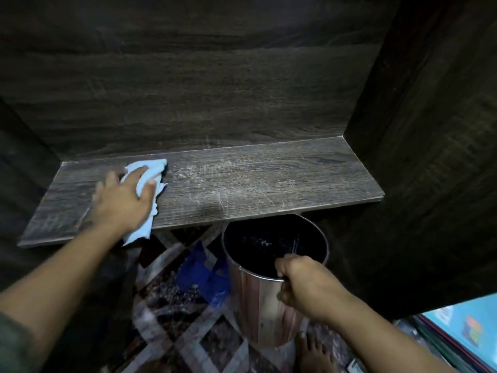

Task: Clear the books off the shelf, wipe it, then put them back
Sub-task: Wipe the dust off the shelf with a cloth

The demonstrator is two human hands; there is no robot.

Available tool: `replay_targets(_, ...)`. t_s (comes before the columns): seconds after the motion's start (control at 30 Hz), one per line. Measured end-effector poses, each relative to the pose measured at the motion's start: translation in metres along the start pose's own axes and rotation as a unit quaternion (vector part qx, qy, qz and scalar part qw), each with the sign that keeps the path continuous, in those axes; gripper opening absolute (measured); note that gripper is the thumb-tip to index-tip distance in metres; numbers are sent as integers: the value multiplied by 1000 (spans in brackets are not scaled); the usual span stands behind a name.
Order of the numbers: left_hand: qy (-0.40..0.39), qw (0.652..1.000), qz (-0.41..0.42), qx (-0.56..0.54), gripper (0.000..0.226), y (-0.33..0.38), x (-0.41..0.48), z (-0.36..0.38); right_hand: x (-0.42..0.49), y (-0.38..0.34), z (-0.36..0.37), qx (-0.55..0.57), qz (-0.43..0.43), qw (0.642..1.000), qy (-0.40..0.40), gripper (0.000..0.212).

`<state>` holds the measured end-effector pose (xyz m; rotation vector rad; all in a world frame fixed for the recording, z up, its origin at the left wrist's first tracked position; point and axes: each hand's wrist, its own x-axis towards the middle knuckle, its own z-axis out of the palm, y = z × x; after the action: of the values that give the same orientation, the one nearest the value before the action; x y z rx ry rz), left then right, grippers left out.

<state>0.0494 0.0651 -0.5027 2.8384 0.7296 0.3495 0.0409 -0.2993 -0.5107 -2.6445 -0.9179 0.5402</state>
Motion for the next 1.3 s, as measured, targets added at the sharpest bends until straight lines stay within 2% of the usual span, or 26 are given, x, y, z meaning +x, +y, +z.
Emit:
replay_targets(0.1, 9, 1000, -11, -27, 68, 15, -7, 11, -4, 6, 2, -6, 4, 1000, -1, 31)
replay_targets(0.2, 0, 999, 18, -41, 53, 66, -15, 23, -6, 9, 3, -7, 10, 1000, -10, 37)
replay_targets(0.3, -18, 985, 104, -137, 44, 116, -29, 36, -5, 10, 1, -2, 14, 1000, -18, 38)
replay_targets(0.37, -24, 963, 169, -207, 47, 129, -27, 39, -6, 10, -1, 3, 14, 1000, -14, 32)
replay_targets(0.43, 0, 955, 193, -227, 46, 126, -3, 30, -9, 14, -2, 14, 16, 1000, -8, 31)
replay_targets(0.53, 25, 955, 202, -218, 45, 114, 39, 12, -12, 22, -1, 22, 25, 999, 1, 31)
replay_targets(0.6, -12, 957, 216, -195, 45, 107, 53, 15, -13, 27, 0, 17, 29, 999, -1, 36)
replay_targets(0.67, -52, 962, 236, -126, 47, 108, 47, 29, -14, 31, 1, 13, 31, 999, -5, 39)
replay_targets(0.73, -61, 964, 248, -68, 52, 116, 39, 41, -14, 33, 2, 13, 36, 999, -7, 39)
replay_targets(0.8, -66, 961, 260, -67, 53, 129, 32, 43, -14, 35, 4, 9, 41, 999, -7, 37)
replay_targets(0.9, -95, 937, 320, -97, 49, 143, 9, 40, -15, 34, 7, 15, 43, 999, -16, 36)
replay_targets(1.0, -114, 885, 428, -143, 37, 147, -35, 34, -15, 31, 5, 19, 27, 999, -19, 34)
replay_targets(1.07, -136, 863, 458, -166, 33, 142, -52, 30, -17, 29, 2, 19, 11, 1000, -11, 29)
replay_targets(1.13, -97, 867, 449, -195, 33, 139, -47, 22, -18, 27, 0, 19, 4, 1000, -8, 29)
replay_targets(1.23, -2, 902, 374, -215, 36, 145, -4, 10, -19, 24, -1, 11, 3, 1000, -9, 27)
replay_targets(1.3, 5, 917, 338, -213, 38, 152, 24, 10, -18, 22, -3, 4, 2, 1000, -7, 29)
